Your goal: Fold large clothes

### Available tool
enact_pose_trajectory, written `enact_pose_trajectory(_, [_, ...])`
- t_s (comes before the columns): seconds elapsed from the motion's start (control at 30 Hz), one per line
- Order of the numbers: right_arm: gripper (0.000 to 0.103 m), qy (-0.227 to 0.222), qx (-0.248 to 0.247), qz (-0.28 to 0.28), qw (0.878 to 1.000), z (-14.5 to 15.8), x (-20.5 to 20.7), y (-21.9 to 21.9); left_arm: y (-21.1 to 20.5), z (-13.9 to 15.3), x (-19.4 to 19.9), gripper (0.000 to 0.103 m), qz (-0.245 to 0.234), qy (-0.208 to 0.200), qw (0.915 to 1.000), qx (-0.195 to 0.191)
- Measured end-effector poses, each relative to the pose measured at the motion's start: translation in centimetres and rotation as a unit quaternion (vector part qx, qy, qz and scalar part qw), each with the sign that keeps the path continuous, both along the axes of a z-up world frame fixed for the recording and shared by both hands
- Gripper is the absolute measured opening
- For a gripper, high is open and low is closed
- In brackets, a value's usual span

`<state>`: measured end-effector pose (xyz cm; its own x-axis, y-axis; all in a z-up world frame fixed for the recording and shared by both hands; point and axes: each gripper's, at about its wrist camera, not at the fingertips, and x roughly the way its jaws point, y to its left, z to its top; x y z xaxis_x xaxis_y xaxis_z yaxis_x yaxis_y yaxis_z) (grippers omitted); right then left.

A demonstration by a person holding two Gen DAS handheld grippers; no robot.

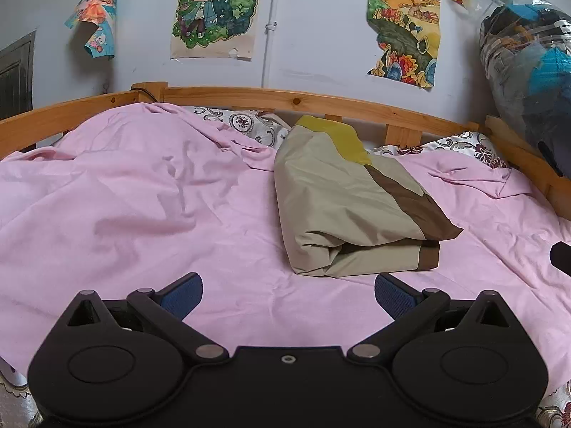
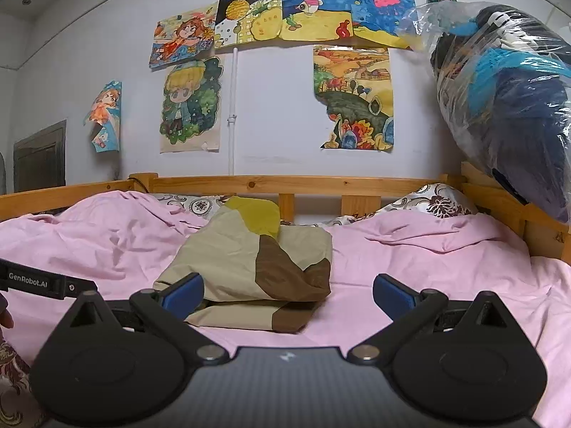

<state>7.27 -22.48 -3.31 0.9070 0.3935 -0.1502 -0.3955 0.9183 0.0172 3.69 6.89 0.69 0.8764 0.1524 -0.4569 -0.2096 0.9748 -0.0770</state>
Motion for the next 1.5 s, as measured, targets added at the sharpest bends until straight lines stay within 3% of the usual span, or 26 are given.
enact_pose_trajectory(1.5, [0.103, 0.002, 0.007, -0.004, 1.0, -0.14, 0.15, -0.36, -0.32, -0.03, -0.15, 0.102, -0.009, 0.005, 0.9999, 0.002])
